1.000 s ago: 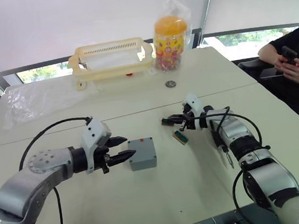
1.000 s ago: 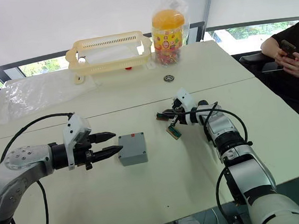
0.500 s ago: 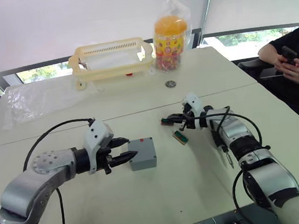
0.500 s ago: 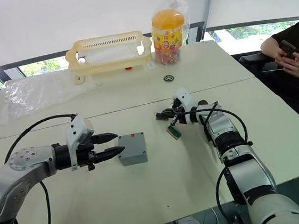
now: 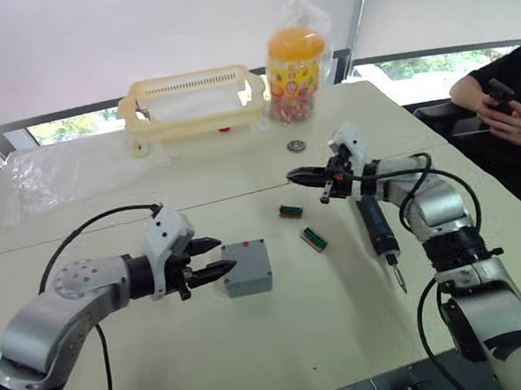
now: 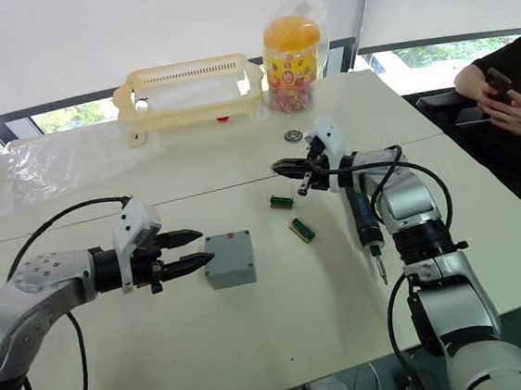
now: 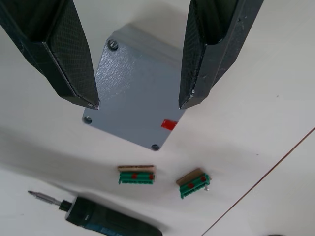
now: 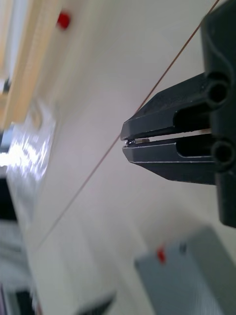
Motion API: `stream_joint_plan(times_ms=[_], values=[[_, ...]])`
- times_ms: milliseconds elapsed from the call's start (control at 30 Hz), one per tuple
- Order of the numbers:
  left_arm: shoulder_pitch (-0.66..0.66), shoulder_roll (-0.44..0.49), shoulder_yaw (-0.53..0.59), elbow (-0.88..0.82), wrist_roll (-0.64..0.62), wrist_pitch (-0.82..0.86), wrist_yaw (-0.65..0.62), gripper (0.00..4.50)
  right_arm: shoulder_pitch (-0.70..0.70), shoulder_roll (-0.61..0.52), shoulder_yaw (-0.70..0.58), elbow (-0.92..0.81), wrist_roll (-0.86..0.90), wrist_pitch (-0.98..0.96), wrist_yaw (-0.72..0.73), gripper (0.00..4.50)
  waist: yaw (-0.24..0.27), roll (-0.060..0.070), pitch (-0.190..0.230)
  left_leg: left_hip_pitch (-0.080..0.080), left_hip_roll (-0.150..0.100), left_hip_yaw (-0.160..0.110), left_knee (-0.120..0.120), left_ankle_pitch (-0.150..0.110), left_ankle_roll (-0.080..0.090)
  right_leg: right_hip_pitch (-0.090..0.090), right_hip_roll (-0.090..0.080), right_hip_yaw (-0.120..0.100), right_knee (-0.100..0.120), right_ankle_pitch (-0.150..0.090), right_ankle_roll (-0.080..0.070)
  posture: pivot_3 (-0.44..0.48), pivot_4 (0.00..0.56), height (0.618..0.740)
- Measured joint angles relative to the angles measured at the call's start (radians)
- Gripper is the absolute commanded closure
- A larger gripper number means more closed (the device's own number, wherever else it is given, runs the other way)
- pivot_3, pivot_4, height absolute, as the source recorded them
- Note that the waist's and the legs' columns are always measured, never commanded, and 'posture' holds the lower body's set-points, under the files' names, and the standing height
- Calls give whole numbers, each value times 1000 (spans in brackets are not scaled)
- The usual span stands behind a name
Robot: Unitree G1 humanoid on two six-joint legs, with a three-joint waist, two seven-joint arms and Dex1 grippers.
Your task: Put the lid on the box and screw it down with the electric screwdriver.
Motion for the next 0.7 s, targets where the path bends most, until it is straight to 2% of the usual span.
stream_joint_plan(times_ms=[100,200,700], values=[[5,56,20,41,22,-30,-40,1931,73,5,49,-148,38,100,-2,4453,1,0,0,0,0,0,0,0,0,0,0,0,0,0,0,0,150,740],[8,75,31,57,26,-48,-64,1931,114,18,88,-183,38,131,-24,4453,4,0,0,-1,-1,1,1,0,0,0,-1,0,0,0,0,0,150,740],[37,68,32,24,12,-41,-45,1931,128,31,169,-131,-10,76,-48,4453,2,0,0,-1,-1,1,1,0,0,0,-1,0,0,0,0,0,150,740]])
